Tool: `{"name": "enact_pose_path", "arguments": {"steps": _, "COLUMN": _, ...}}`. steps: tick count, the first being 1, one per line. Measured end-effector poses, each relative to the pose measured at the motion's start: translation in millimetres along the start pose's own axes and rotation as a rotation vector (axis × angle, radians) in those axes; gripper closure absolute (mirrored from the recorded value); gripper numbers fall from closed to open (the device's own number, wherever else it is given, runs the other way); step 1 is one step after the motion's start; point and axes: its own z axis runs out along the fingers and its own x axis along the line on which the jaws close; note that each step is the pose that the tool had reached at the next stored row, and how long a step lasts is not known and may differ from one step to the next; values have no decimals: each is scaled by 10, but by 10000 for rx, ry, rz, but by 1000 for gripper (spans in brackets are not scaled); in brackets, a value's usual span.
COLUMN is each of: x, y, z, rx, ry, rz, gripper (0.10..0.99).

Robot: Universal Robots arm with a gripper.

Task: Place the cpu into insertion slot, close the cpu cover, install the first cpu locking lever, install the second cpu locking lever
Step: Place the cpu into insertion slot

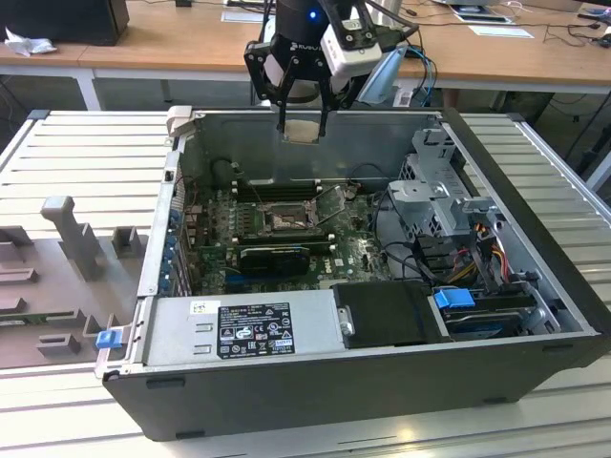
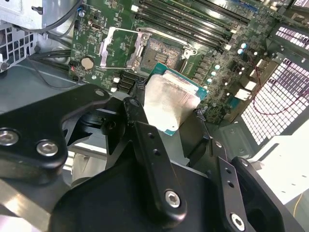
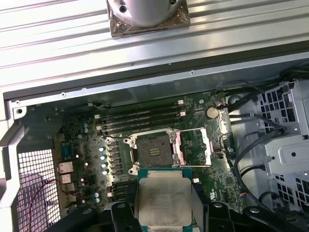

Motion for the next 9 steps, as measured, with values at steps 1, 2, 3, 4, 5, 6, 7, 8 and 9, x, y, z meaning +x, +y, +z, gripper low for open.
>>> {"name": "enact_pose_path", "arguments": {"steps": 1, "x": 0, "y": 0, "z": 0, "rx": 0, "ry": -1, "rz": 13, "gripper": 557}}
{"name": "enact_pose_path", "arguments": {"steps": 2, "x": 0, "y": 0, "z": 0, "rx": -1, "ry": -4, "rz": 37, "gripper": 557}}
{"name": "enact_pose_path", "arguments": {"steps": 3, "x": 0, "y": 0, "z": 0, "rx": -1, "ry": -5, "rz": 60, "gripper": 557}}
{"name": "enact_pose_path", "arguments": {"steps": 4, "x": 0, "y": 0, "z": 0, "rx": -1, "ry": -6, "rz": 70, "gripper": 557}}
{"name": "enact_pose_path", "arguments": {"steps": 5, "x": 0, "y": 0, "z": 0, "rx": -2, "ry": -7, "rz": 82, "gripper": 557}}
{"name": "enact_pose_path", "arguments": {"steps": 6, "x": 0, "y": 0, "z": 0, "rx": -2, "ry": -9, "rz": 100, "gripper": 557}}
{"name": "enact_pose_path", "arguments": {"steps": 7, "x": 0, "y": 0, "z": 0, "rx": -2, "ry": -11, "rz": 117, "gripper": 557}}
{"name": "enact_pose_path", "arguments": {"steps": 8, "x": 0, "y": 0, "z": 0, "rx": -3, "ry": -13, "rz": 140, "gripper": 557}}
{"name": "enact_pose_path", "arguments": {"steps": 9, "x": 0, "y": 0, "z": 0, "rx": -3, "ry": -15, "rz": 163, "gripper": 557}}
